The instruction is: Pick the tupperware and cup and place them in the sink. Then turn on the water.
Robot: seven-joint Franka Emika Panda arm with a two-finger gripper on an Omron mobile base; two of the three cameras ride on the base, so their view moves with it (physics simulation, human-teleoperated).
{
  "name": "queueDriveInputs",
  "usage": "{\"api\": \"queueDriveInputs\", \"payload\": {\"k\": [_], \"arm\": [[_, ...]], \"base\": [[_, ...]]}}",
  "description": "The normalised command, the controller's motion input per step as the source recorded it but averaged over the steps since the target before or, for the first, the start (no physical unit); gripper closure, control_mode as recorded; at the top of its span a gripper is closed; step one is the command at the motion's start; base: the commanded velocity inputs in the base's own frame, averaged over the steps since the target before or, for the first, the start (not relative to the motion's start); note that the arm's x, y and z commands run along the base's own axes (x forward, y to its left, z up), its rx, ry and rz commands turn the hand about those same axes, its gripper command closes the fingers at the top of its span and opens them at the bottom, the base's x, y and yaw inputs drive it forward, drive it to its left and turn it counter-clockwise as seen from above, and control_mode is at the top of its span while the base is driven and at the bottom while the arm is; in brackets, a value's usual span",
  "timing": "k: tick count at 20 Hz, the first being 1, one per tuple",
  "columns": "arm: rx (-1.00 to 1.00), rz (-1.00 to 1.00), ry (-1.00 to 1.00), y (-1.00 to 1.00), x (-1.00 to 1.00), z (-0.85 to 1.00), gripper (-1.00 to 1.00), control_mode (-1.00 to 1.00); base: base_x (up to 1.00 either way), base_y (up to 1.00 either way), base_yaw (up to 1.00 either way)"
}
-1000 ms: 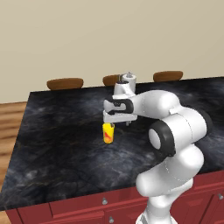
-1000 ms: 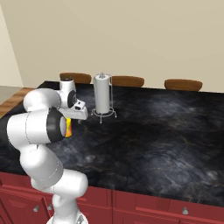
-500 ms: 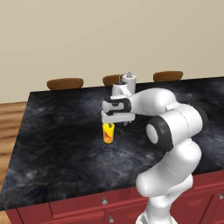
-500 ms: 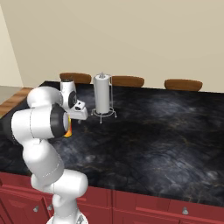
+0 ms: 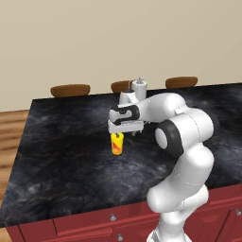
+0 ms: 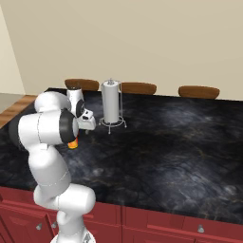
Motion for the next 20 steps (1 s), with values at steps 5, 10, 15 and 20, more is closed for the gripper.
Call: {"api": "queueDriveInputs", "payload": {"k": [5, 10, 15, 20], "arm": [[0.00, 0.00, 0.03, 0.00, 0.25, -0.16, -1.00, -1.00], [0.00, 0.00, 0.05, 0.00, 0.22, -0.19, -1.00, -1.00], [0.00, 0.00, 0.07, 0.01, 0.22, -0.20, -1.00, -1.00], [0.00, 0.00, 0.06, 0.24, 0.07, -0.21, 1.00, -1.00]], "base": [[0.00, 0.00, 0.00], [0.00, 0.00, 0.00], [0.00, 0.00, 0.00], [0.00, 0.00, 0.00]]}}
